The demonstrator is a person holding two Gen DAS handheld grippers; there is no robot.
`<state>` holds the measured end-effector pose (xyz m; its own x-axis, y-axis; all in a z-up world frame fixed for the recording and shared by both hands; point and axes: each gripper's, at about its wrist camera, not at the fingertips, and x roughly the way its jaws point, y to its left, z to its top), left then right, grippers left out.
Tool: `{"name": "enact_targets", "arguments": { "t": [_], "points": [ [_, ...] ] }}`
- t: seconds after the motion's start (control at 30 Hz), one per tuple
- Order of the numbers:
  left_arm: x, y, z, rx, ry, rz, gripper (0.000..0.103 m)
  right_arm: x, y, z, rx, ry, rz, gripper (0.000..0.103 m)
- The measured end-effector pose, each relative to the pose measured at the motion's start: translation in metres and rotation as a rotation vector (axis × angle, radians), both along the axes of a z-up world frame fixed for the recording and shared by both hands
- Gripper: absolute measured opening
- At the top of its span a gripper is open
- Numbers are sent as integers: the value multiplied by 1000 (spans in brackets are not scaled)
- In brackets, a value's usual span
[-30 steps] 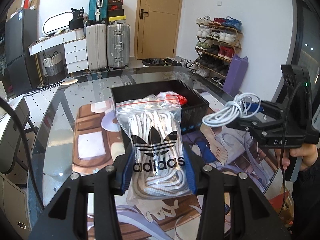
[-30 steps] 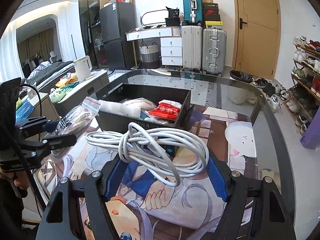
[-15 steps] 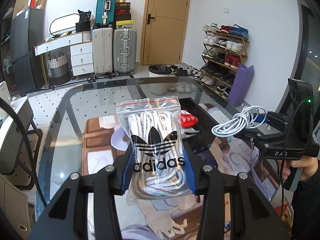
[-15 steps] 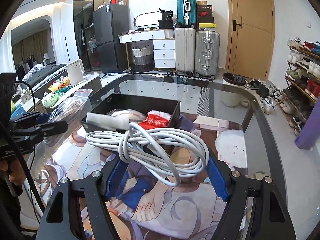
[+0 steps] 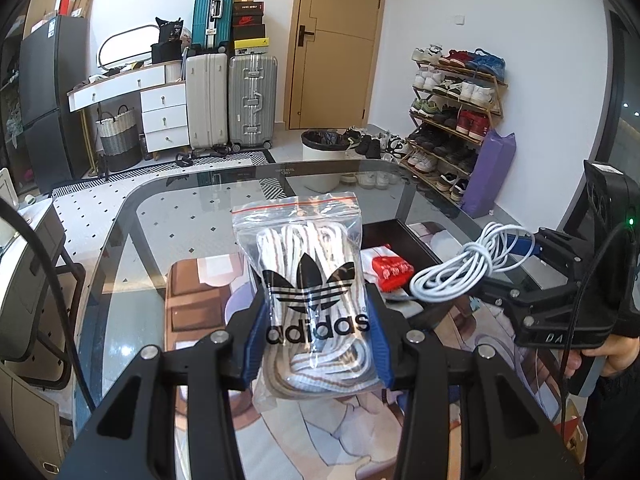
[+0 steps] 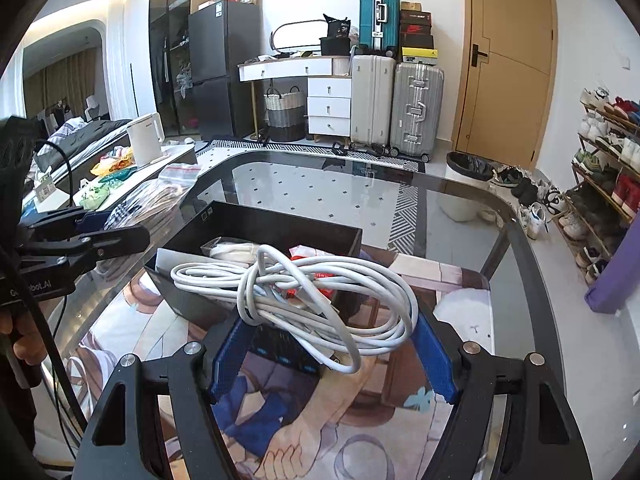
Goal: Organize soft objects
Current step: 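Lift the adidas bag with the left tool while the right tool lifts the white cable, then lower both items into the black box and open both tools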
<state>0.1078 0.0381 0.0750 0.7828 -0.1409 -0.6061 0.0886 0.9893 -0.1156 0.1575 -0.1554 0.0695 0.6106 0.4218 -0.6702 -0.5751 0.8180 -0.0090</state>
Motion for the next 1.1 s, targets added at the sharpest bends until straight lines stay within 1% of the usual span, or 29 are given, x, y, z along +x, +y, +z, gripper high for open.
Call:
{"name": "enact_targets", "arguments": {
  "t": [0.4, 0.9, 1.1],
  "points": [
    [30, -1, -9, 6, 32, -4, 43, 22, 37, -14, -63, 8, 71, 76],
    [58, -9, -22, 29, 73, -38, 43, 40, 55, -32, -122, 18, 127, 76],
    [63, -11, -25, 40, 81, -54, 43, 45, 57, -33, -117, 20, 139, 77]
  ]
}}
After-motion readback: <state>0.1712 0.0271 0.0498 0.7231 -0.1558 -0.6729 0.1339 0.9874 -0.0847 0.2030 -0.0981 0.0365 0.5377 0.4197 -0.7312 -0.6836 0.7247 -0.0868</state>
